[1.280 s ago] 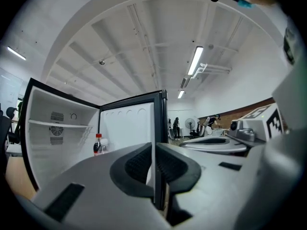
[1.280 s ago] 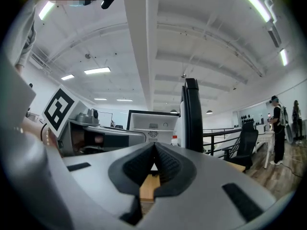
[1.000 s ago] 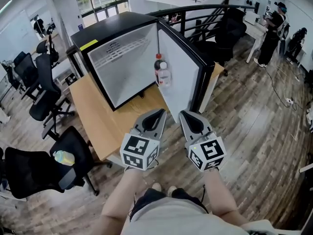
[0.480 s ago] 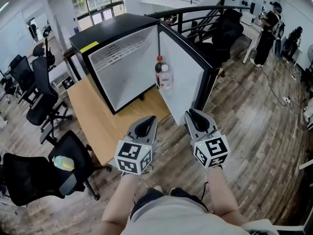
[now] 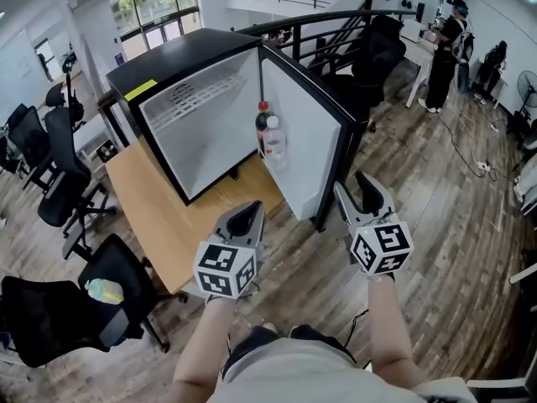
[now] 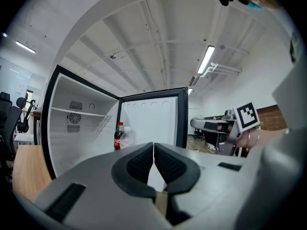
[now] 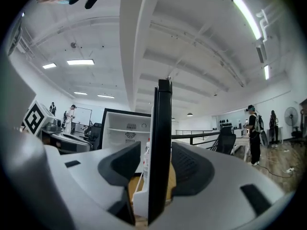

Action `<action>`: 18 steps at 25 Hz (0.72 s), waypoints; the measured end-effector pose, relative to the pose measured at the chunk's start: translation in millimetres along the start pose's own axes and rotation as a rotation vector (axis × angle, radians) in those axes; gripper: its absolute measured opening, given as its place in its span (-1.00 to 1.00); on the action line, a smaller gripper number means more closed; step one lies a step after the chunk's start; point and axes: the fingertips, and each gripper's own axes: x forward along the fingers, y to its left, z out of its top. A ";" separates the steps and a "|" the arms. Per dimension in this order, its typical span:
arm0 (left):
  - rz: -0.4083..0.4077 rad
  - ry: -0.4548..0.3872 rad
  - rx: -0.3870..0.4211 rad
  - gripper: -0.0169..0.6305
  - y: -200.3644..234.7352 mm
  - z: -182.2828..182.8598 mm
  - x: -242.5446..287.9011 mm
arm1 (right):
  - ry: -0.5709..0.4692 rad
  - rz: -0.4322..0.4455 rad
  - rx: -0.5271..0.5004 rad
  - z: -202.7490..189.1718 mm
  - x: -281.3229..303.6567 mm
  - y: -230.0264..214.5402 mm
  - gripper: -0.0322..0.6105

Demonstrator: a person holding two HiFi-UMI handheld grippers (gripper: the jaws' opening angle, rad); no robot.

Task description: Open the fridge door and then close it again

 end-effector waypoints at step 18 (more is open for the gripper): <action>0.017 -0.005 -0.027 -0.92 9.2 -1.8 -2.2 | 0.069 0.138 -0.082 -4.8 19.5 18.5 -0.39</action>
